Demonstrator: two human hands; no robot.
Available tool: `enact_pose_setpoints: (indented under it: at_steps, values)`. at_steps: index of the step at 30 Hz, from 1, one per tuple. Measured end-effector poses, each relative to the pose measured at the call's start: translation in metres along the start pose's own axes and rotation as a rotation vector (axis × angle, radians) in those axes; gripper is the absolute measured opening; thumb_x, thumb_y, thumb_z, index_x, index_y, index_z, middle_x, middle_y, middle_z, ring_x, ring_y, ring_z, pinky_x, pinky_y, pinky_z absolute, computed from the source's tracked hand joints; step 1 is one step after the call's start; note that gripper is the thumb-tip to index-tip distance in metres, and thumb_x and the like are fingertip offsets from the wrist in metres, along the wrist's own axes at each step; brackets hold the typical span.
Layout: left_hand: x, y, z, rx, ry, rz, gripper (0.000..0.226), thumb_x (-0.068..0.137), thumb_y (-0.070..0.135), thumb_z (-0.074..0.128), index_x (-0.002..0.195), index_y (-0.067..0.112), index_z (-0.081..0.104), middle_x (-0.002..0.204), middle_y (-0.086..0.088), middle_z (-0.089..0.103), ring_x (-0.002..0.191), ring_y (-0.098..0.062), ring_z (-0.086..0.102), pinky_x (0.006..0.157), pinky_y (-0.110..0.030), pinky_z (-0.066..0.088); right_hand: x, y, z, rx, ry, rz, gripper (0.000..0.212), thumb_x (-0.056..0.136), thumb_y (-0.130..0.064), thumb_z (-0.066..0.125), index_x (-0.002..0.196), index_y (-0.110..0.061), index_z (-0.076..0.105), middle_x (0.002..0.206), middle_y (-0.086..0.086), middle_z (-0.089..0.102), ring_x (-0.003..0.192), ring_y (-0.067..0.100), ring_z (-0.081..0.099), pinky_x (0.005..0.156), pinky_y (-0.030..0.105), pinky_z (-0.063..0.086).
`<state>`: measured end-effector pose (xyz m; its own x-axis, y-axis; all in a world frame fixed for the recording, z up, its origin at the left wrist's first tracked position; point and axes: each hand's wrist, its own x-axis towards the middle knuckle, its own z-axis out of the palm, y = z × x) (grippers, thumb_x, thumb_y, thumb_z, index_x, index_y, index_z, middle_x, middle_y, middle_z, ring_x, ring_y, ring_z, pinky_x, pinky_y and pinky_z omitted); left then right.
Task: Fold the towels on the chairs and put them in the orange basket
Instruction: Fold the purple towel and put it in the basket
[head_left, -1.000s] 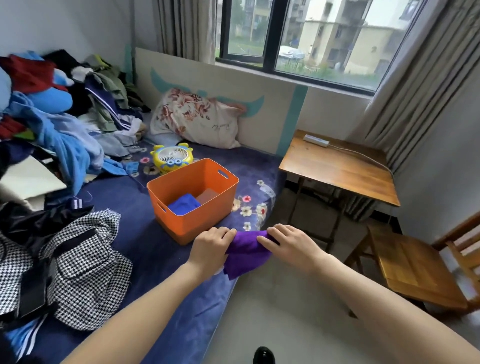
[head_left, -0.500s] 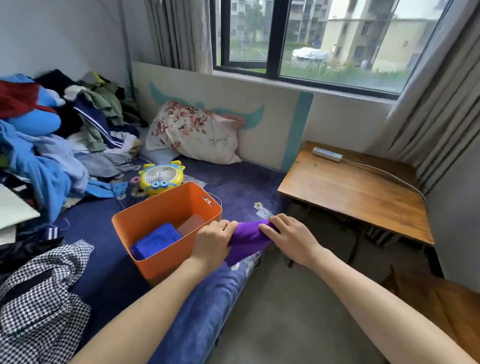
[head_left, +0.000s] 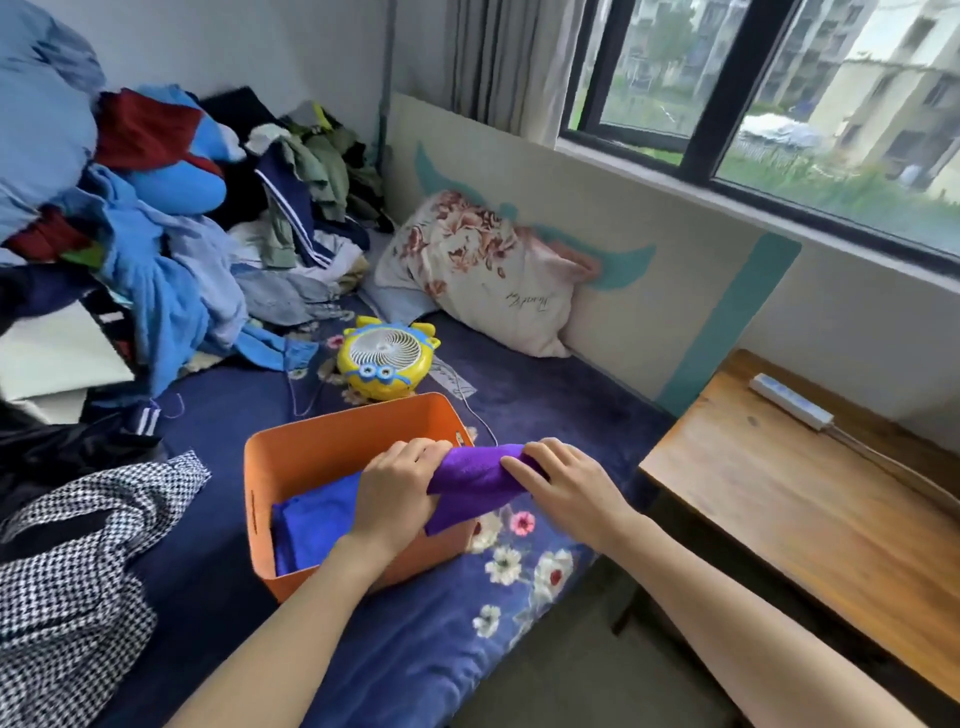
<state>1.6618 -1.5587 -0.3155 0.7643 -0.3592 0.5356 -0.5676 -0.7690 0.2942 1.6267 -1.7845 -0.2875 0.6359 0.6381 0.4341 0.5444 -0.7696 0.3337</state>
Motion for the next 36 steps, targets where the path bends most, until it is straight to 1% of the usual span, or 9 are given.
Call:
enact_pose_setpoints:
  at_steps: [3, 8, 17, 22, 27, 30, 32, 34, 36]
  values:
    - [0.009, -0.021, 0.018, 0.026, -0.024, -0.071, 0.064, 0.030, -0.003, 0.078, 0.091, 0.014, 0.070, 0.081, 0.001, 0.071, 0.063, -0.023, 0.066, 0.052, -0.026, 0.054, 0.025, 0.019, 0.031, 0.031, -0.003, -0.076, 0.065, 0.054, -0.006, 0.077, 0.111, -0.012, 0.048, 0.092, 0.006, 0.067, 0.075, 0.021, 0.064, 0.065, 0.028, 0.054]
    - [-0.009, -0.056, 0.036, 0.018, -0.077, -0.209, 0.079, 0.022, -0.001, 0.078, 0.096, 0.021, 0.060, 0.081, 0.004, 0.070, 0.063, -0.021, 0.066, 0.050, -0.025, 0.052, 0.051, 0.013, 0.085, 0.175, -0.020, -0.118, 0.041, 0.071, -0.009, 0.044, 0.111, -0.014, 0.048, 0.089, 0.006, 0.066, 0.070, 0.021, 0.062, 0.060, 0.028, 0.052]
    - [-0.024, -0.089, 0.055, 0.067, -0.165, -0.459, 0.067, 0.021, -0.001, 0.081, 0.085, 0.016, 0.072, 0.077, 0.006, 0.070, 0.059, -0.017, 0.066, 0.046, -0.023, 0.050, 0.085, 0.004, 0.152, 0.381, -0.166, -0.187, 0.063, 0.054, -0.009, 0.065, 0.114, -0.016, 0.048, 0.091, 0.003, 0.058, 0.070, 0.021, 0.057, 0.060, 0.024, 0.050]
    - [-0.001, -0.102, 0.077, 0.061, -0.202, -0.541, 0.067, 0.020, 0.003, 0.083, 0.084, 0.020, 0.071, 0.075, 0.009, 0.069, 0.059, -0.014, 0.065, 0.045, -0.020, 0.049, 0.107, 0.027, 0.185, 0.410, -0.179, -0.214, 0.041, 0.070, -0.013, 0.042, 0.110, -0.017, 0.049, 0.085, 0.003, 0.062, 0.074, 0.019, 0.048, 0.056, 0.023, 0.048]
    - [0.043, -0.133, 0.109, 0.036, -0.212, -0.626, 0.066, 0.023, 0.001, 0.081, 0.085, 0.021, 0.069, 0.077, 0.008, 0.069, 0.060, -0.017, 0.065, 0.046, -0.019, 0.048, 0.142, 0.057, 0.225, 0.432, -0.259, -0.178, 0.040, 0.069, -0.014, 0.045, 0.109, -0.017, 0.047, 0.082, 0.004, 0.062, 0.066, 0.023, 0.058, 0.050, 0.025, 0.049]
    - [0.070, -0.152, 0.133, 0.040, -0.214, -0.650, 0.064, 0.028, -0.003, 0.082, 0.088, 0.014, 0.070, 0.082, 0.002, 0.071, 0.064, -0.021, 0.067, 0.050, -0.023, 0.054, 0.160, 0.073, 0.253, 0.419, -0.242, -0.171, 0.048, 0.061, -0.010, 0.061, 0.108, -0.015, 0.049, 0.080, 0.006, 0.062, 0.066, 0.025, 0.056, 0.049, 0.026, 0.046]
    - [0.073, -0.157, 0.149, 0.053, -0.243, -0.664, 0.068, 0.026, -0.006, 0.081, 0.091, 0.009, 0.072, 0.086, -0.003, 0.073, 0.070, -0.022, 0.070, 0.054, -0.026, 0.055, 0.160, 0.077, 0.271, 0.412, -0.203, -0.193, 0.039, 0.067, -0.011, 0.054, 0.106, -0.013, 0.050, 0.078, 0.005, 0.061, 0.070, 0.024, 0.050, 0.052, 0.027, 0.045]
    - [0.057, -0.160, 0.173, 0.076, -0.349, -0.645, 0.076, 0.018, -0.003, 0.081, 0.093, 0.010, 0.073, 0.090, -0.002, 0.073, 0.078, -0.019, 0.071, 0.057, -0.025, 0.055, 0.148, 0.071, 0.294, 0.429, -0.191, -0.253, 0.031, 0.072, -0.012, 0.046, 0.102, -0.013, 0.052, 0.078, 0.005, 0.061, 0.068, 0.024, 0.051, 0.054, 0.027, 0.045]
    - [0.029, -0.159, 0.198, 0.101, -0.566, -0.610, 0.077, 0.015, 0.008, 0.083, 0.091, 0.017, 0.074, 0.088, 0.003, 0.074, 0.078, -0.013, 0.071, 0.058, -0.020, 0.054, 0.130, 0.053, 0.311, 0.394, -0.356, -0.377, 0.026, 0.068, -0.016, 0.047, 0.093, -0.014, 0.057, 0.071, 0.003, 0.060, 0.060, 0.022, 0.054, 0.051, 0.025, 0.044]
